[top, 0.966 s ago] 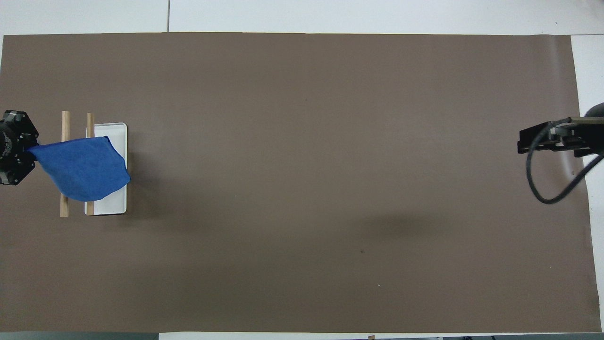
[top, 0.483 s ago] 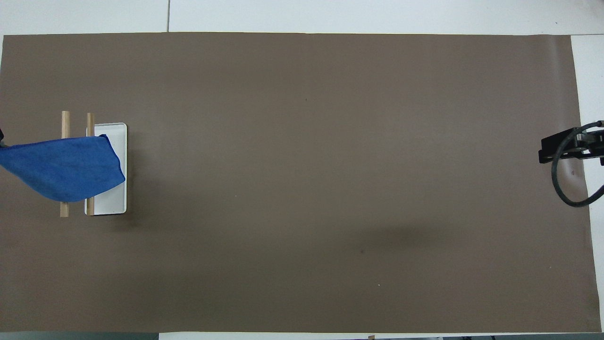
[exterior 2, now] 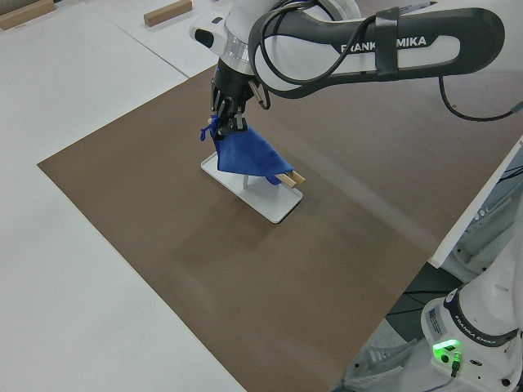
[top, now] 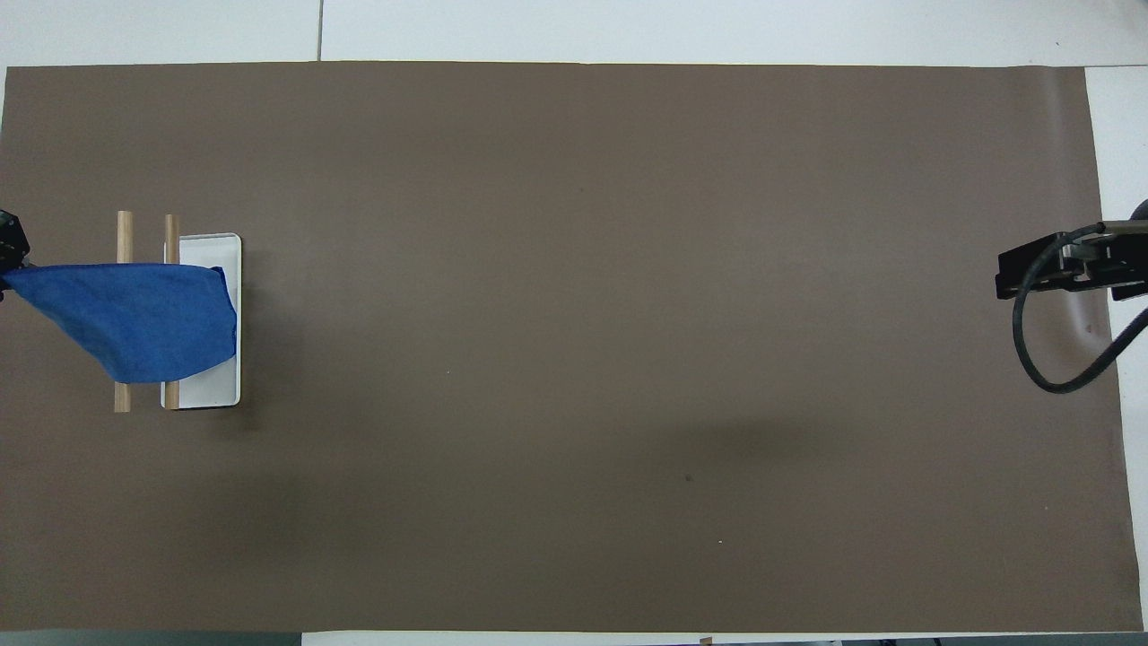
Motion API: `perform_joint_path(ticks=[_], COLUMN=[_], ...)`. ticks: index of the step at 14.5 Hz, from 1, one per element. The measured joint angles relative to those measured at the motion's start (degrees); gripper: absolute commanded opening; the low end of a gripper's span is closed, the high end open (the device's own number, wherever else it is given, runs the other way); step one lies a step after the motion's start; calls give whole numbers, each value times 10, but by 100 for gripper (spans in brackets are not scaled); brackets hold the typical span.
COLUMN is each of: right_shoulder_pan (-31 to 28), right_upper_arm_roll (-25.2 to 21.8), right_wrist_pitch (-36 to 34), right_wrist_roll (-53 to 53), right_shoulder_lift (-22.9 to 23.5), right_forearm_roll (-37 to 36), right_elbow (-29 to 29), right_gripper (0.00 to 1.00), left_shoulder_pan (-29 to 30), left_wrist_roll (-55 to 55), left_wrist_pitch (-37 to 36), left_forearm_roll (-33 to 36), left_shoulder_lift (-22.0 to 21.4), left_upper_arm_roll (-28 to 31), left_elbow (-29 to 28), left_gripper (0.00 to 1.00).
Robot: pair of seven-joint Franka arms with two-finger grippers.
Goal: Right arm passes towel to left arm to hang
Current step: 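Lower the towel onto the rack crossbar and open the left gripper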
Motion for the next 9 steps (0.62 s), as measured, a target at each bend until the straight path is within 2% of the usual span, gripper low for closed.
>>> perform_joint_path(ticks=[9], right_shoulder_pan=[1], right_upper_arm_roll=[0], right_wrist_pitch=[0], right_wrist_roll=[1], right_shoulder_lift=[0], right_forearm_roll=[1], right_elbow=[-1], right_gripper=[100], left_shoulder_pan=[16], left_wrist_roll=[0], left_wrist_pitch=[96], left_forearm_roll=[0], left_shoulder_lift=[69], left_upper_arm_roll=[-1], left_elbow=[7], left_gripper=[0])
